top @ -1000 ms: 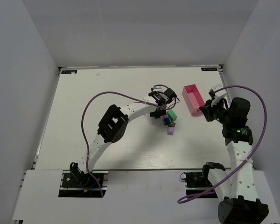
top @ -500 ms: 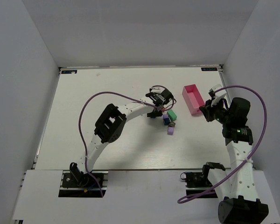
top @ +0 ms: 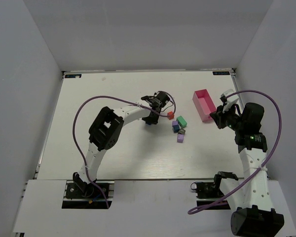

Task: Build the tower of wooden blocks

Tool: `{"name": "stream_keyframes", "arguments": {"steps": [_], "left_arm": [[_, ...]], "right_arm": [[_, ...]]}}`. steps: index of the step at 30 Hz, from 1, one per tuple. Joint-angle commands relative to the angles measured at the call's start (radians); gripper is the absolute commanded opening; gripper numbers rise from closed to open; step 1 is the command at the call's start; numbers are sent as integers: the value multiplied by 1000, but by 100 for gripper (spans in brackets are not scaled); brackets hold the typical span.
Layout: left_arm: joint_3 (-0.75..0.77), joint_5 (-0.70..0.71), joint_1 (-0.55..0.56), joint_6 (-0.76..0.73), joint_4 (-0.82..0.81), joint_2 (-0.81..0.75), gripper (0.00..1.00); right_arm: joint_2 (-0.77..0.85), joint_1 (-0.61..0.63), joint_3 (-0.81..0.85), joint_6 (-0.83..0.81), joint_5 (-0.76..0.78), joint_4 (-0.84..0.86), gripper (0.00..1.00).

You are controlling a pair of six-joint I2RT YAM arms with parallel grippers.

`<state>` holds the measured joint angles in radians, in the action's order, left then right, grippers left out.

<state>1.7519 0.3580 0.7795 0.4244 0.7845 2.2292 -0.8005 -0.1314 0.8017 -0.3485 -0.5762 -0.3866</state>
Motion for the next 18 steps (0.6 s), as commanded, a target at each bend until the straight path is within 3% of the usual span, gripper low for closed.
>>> {"name": "stream_keyframes", "arguments": {"steps": [1,4,12,15,18], "left_arm": [[-106,-144,-19,-342,-57,-80,21],[-169,-263,-37,-515,-114,-132,21],[-160,-459,-57,-909,-87,-144,16],[-160,-476,-78,-1007,-67,-144,2],[-141,-520,-104,-1079,-56,-135,2]], "right_arm": [[0,-4,-10,-7,-22,29,10],[-6,-4,-9,-10,-22,31,10],[-6,-2,-12,-17,-27,26,10],[-5,-4,-12,-18,-27,26,10],[-6,-4,-13,-24,-28,26,10]]}}
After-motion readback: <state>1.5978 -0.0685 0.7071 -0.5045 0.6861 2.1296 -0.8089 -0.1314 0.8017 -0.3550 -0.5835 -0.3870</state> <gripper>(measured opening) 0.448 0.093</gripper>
